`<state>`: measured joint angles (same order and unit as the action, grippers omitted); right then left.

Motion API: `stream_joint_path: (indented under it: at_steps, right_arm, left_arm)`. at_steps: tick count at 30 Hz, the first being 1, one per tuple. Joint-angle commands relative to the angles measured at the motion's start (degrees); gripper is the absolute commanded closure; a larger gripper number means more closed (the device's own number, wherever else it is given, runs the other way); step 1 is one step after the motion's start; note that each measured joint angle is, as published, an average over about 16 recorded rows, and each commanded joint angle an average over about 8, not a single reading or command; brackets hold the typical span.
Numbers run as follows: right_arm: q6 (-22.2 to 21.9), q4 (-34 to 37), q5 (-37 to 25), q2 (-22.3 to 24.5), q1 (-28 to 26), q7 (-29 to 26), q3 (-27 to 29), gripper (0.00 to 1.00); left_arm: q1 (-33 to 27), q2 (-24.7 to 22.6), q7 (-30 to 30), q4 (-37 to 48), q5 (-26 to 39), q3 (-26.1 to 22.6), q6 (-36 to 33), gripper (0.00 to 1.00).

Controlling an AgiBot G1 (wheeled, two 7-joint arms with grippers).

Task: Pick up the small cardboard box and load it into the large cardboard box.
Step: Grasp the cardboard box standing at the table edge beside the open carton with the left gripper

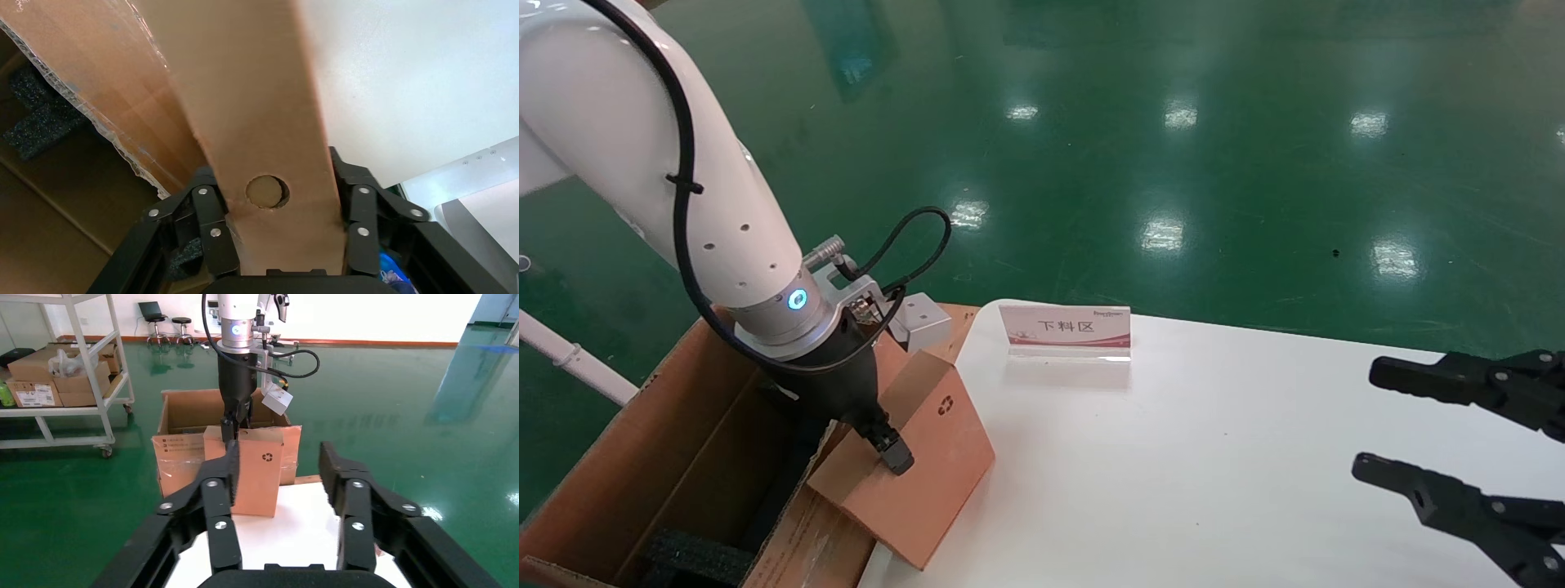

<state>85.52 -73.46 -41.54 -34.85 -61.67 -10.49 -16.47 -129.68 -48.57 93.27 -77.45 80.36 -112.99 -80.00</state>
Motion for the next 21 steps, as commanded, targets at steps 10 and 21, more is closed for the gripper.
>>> stream_joint_path:
  at_steps: [10, 21]
  right_arm:
    - [0.0, 0.02, 0.0, 0.0, -0.01, 0.01, -0.01, 1.0]
    - [0.01, 0.05, 0.02, 0.01, -0.03, 0.04, -0.06, 1.0]
  left_arm:
    - [-1.03, -0.06, -1.03, 0.69, -0.18, 0.45, -0.45, 1.0]
    - [-14.79, 3.4, -4.79, 1.34, -3.5, 6.13, -5.34, 1.0]
